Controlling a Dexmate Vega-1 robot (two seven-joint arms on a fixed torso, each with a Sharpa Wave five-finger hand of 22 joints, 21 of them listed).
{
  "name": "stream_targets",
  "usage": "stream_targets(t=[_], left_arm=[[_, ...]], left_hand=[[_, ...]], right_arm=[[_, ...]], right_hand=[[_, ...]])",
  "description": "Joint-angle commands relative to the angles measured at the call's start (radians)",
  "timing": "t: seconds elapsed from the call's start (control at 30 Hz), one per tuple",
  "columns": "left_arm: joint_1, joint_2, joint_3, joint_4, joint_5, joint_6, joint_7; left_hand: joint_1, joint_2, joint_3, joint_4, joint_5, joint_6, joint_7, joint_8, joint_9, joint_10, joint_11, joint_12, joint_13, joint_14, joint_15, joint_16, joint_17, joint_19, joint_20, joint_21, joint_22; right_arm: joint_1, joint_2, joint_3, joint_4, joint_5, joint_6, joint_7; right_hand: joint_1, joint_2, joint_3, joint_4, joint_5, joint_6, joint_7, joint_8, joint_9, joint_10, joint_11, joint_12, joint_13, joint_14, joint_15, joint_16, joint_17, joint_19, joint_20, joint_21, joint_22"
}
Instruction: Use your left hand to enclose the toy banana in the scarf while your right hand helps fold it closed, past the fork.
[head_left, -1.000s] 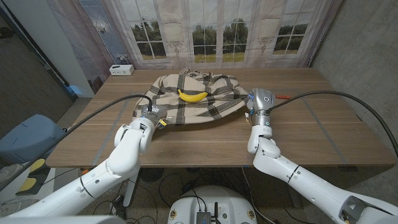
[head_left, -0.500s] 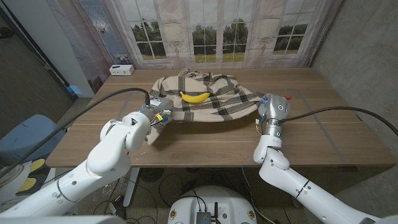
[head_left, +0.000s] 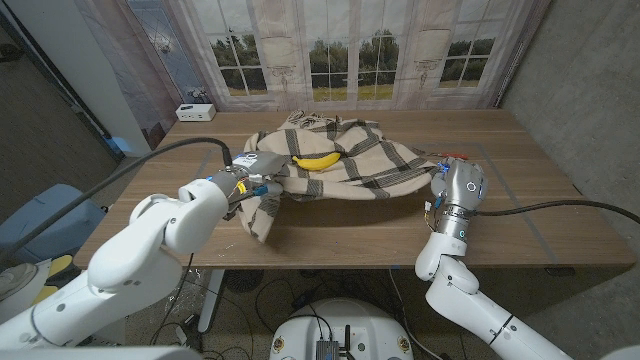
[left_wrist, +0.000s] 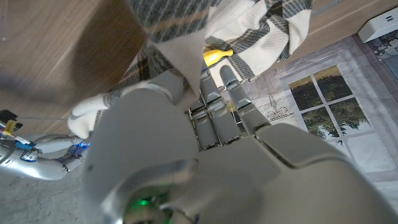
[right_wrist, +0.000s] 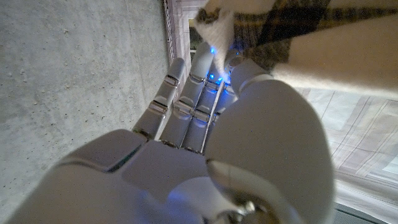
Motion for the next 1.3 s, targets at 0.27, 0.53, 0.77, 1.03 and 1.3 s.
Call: stream_targets(t=[0.27,0.53,0.77,1.03,1.3], left_arm=[[0.132,-0.060,-0.286,0.013,-0.407,-0.389,0.015],[0.099,-0.079,-0.310,0.073,-0.554,-0.553,-0.022],[0.131,-0.112,-0.351,0.033,-0.479,-0.517,-0.011],[0.164,-0.185,-0.429,-0.018,-0.370,-0.420,-0.023],[0.101,-0.188,-0.433,0.030,-0.362,-0.346,-0.051]], left_hand=[[-0.006,-0.014,0.019,-0.003,0.026,0.019,0.007,-0.006,0.013,0.157,-0.045,0.187,0.124,0.024,-0.059,-0.002,-0.002,0.020,0.002,0.020,0.001],[-0.010,-0.018,0.024,-0.003,0.038,0.022,0.008,-0.010,0.017,0.158,-0.047,0.197,0.140,0.031,-0.057,-0.004,-0.001,0.023,0.003,0.025,0.001],[-0.015,-0.020,0.028,-0.001,0.047,0.025,0.009,-0.013,0.021,0.156,-0.046,0.203,0.152,0.035,-0.056,-0.006,0.000,0.022,0.004,0.028,0.001],[-0.020,-0.022,0.031,-0.001,0.058,0.026,0.006,-0.016,0.025,0.155,-0.049,0.210,0.167,0.034,-0.059,-0.009,0.004,0.021,0.004,0.032,0.001],[-0.021,-0.024,0.033,-0.003,0.067,0.029,0.009,-0.018,0.030,0.152,-0.050,0.216,0.181,0.032,-0.063,-0.010,0.010,0.019,0.002,0.036,0.000]], right_arm=[[-0.201,0.340,0.300,0.012,-0.330,0.273,-0.036],[-0.230,0.681,0.542,0.051,-0.564,0.566,-0.036],[-0.212,0.758,0.610,0.057,-0.626,0.669,-0.036],[-0.184,0.564,0.483,0.048,-0.535,0.544,-0.036],[-0.119,0.355,0.332,0.043,-0.415,0.412,-0.036]], right_hand=[[-0.011,-0.003,0.021,0.000,0.009,0.011,-0.001,0.006,0.009,0.038,0.032,0.007,0.095,0.013,-0.039,0.000,0.012,-0.008,-0.001,0.013,-0.002],[-0.014,-0.005,0.026,0.000,0.012,0.013,-0.002,0.008,0.011,0.038,0.032,0.006,0.099,0.013,-0.040,0.003,0.022,-0.012,-0.001,0.017,-0.002],[-0.016,-0.005,0.030,0.000,0.014,0.011,0.000,0.007,0.014,0.036,0.031,0.005,0.103,0.009,-0.040,0.006,0.034,-0.019,0.000,0.020,-0.003],[-0.021,-0.005,0.037,0.002,0.016,0.009,-0.002,0.005,0.014,0.033,0.033,0.004,0.107,0.005,-0.040,0.005,0.043,-0.025,-0.001,0.024,-0.004],[-0.026,-0.008,0.045,0.001,0.018,0.008,-0.005,0.003,0.012,0.033,0.030,0.001,0.108,0.004,-0.042,0.000,0.046,-0.029,-0.003,0.028,-0.005]])
